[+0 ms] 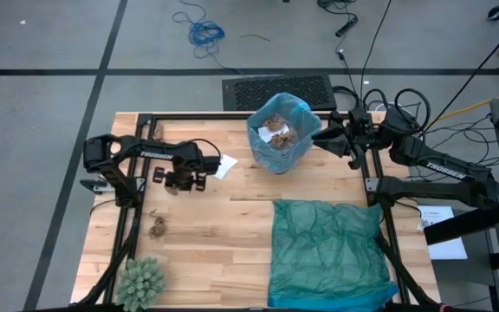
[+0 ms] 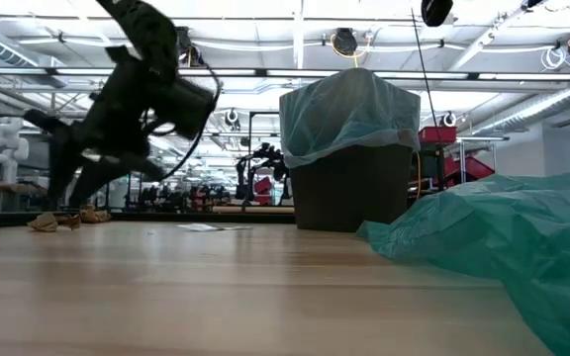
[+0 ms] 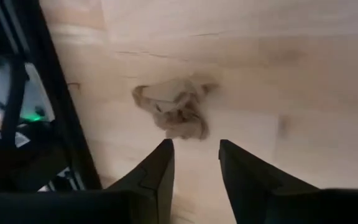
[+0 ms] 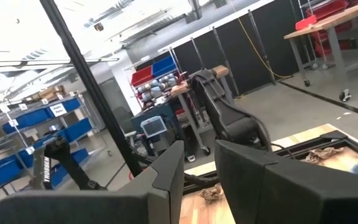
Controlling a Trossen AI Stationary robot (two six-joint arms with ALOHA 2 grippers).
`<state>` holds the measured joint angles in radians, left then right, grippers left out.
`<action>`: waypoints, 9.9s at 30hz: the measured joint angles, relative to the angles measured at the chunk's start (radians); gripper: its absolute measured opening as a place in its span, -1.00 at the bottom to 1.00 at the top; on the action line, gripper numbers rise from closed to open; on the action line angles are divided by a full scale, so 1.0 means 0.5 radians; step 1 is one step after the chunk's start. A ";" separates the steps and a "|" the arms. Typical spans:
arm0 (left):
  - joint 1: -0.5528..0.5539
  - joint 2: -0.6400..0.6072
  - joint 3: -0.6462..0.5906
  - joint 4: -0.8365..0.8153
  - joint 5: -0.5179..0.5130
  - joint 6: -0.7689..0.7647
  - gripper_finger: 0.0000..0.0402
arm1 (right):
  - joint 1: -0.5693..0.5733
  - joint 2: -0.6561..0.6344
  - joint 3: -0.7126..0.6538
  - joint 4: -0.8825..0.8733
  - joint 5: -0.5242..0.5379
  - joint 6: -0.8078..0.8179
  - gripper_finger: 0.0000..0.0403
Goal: Place trash/remove bag and relplace
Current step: Put the brown napkin into the black trash bin
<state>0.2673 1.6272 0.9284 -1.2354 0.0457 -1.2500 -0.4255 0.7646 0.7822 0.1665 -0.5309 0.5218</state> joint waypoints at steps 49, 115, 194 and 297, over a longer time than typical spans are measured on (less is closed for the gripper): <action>-0.043 -0.265 1.305 1.430 -0.568 1.081 -1.00 | -0.002 -0.001 0.000 0.005 0.077 -0.073 -0.58; 1.070 0.497 1.157 -0.570 -0.828 1.096 -0.32 | -0.002 -0.006 -0.001 0.083 0.054 0.033 -0.58; 1.463 0.657 0.459 0.049 -0.743 2.054 -0.37 | -0.002 -0.002 -0.001 0.077 0.128 0.202 -0.58; -0.085 -0.242 2.056 -0.633 -0.070 0.777 -0.99 | -0.002 0.001 0.000 0.182 0.151 -0.087 -0.58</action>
<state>0.2246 1.5062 1.9564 -1.5520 0.0106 -0.8613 -0.4263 0.7650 0.7822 0.2573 -0.4552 0.4783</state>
